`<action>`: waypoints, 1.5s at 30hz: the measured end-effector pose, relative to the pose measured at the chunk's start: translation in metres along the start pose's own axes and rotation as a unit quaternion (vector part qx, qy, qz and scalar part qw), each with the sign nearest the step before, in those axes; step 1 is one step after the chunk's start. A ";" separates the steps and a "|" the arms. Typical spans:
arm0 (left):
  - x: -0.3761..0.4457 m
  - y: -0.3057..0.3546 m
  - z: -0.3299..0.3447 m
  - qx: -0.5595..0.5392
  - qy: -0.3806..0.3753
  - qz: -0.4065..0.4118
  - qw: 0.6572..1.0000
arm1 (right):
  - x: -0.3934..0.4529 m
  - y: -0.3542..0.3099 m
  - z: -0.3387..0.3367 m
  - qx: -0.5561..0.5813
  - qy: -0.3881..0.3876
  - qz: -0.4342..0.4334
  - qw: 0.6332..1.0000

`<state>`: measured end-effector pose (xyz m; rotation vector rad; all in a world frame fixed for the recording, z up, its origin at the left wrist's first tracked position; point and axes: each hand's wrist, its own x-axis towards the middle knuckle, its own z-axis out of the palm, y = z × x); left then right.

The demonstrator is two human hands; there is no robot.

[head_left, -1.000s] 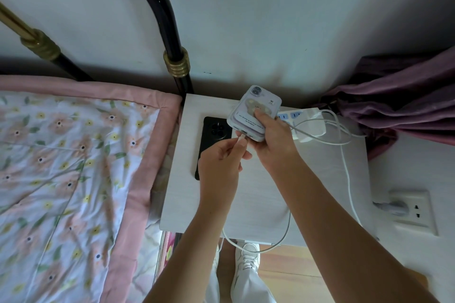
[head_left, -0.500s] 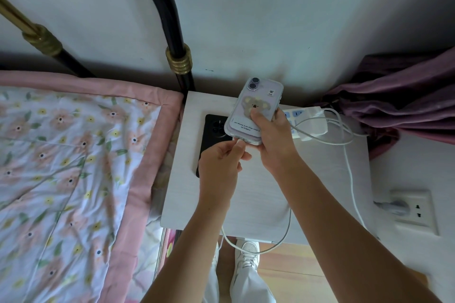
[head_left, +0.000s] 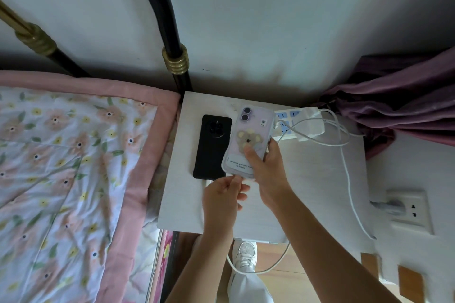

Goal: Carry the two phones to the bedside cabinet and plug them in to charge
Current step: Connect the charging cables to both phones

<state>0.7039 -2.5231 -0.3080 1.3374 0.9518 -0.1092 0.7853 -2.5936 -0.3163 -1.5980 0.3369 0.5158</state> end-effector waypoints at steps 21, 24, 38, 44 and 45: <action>0.021 -0.059 -0.005 0.202 0.005 0.175 0.963 | -0.021 0.085 -0.027 -0.188 0.106 -0.010 0.976; 0.025 -0.064 0.000 0.255 0.017 0.227 0.940 | -0.017 0.084 -0.024 -0.235 0.125 -0.042 0.963; 0.025 -0.061 0.005 0.411 0.018 0.283 0.866 | -0.020 0.082 -0.020 -0.392 0.129 -0.075 0.908; 0.025 -0.005 -0.007 0.475 0.005 0.360 0.802 | -0.029 0.021 -0.034 -0.483 0.072 -0.102 0.866; 0.019 0.014 -0.010 0.465 0.010 0.385 0.797 | -0.035 0.007 -0.035 -0.494 0.075 -0.149 0.854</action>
